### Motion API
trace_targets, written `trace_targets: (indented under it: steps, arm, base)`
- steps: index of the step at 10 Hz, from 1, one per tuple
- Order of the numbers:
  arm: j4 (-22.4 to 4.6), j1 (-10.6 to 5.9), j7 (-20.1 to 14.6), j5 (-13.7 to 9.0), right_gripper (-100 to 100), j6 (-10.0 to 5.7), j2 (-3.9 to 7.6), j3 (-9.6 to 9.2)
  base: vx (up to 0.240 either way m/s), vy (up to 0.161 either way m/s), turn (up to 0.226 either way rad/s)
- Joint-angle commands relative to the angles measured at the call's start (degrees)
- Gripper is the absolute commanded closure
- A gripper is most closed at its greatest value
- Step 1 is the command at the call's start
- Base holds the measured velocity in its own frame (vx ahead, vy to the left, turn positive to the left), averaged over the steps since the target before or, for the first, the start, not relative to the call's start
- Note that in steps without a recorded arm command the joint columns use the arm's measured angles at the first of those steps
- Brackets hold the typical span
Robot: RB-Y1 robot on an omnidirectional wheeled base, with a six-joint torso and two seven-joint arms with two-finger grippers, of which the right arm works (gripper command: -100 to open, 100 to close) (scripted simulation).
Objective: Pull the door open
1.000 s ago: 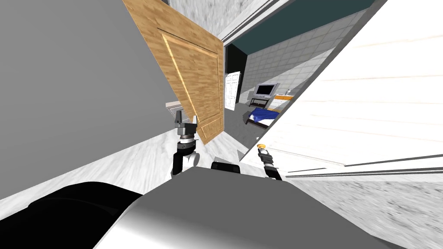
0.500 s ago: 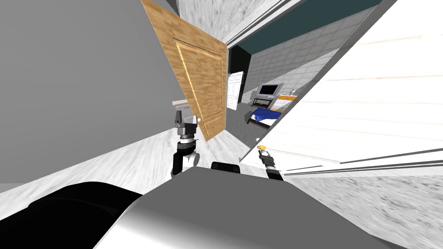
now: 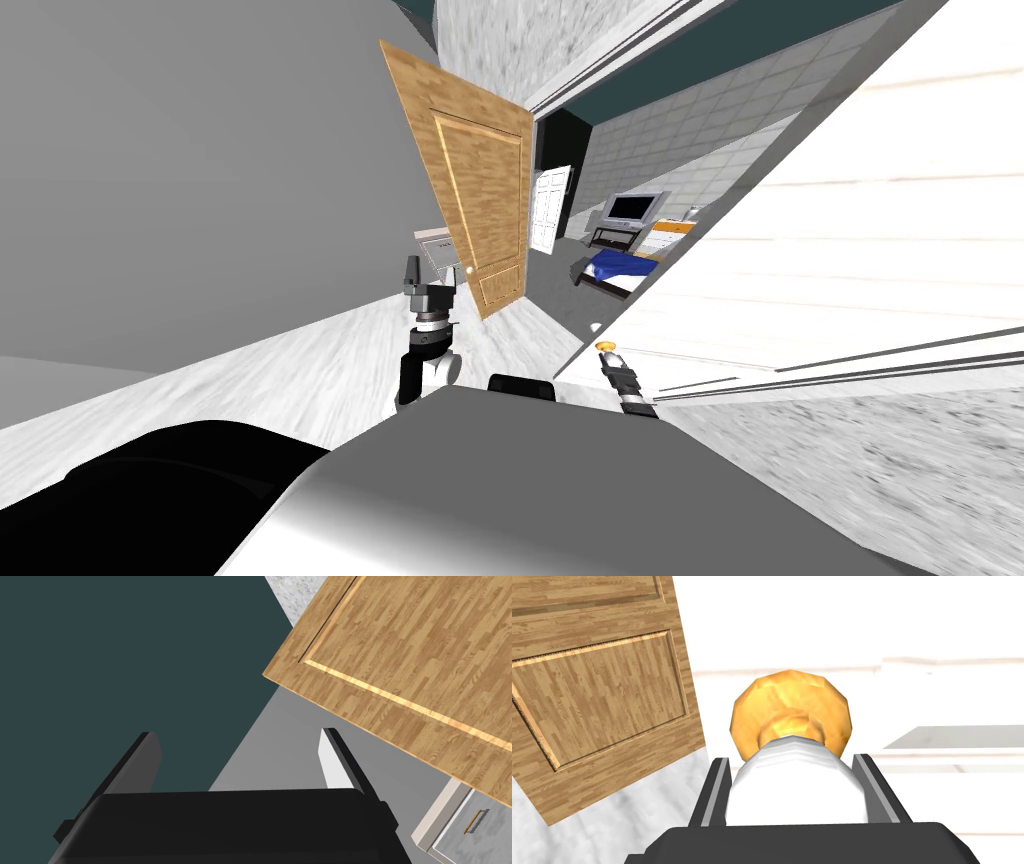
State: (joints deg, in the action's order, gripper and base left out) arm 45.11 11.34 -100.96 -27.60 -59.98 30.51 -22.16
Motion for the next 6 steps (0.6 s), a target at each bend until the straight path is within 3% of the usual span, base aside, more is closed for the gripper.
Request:
trace_targets:
  steps: [1,2,3,6]
  arm:
    - [-0.31,0.56,-1.16,0.38,100,-1.54,0.84,-0.76]
    - [-0.62,0.09,-0.74,0.26,100,-0.99,0.51,-0.48]
    - [-1.44,0.54,-1.57,0.57,100,-2.37,0.95,-1.16]
    - [-2.39,1.00,-2.57,0.96,100,-4.36,1.62,-2.00]
  base:
    - [-0.203,-0.009,0.073]
    - [-0.084,-0.009,0.003]
    - [-0.153,-0.039,0.126]
    - [-0.188,-0.073,0.140]
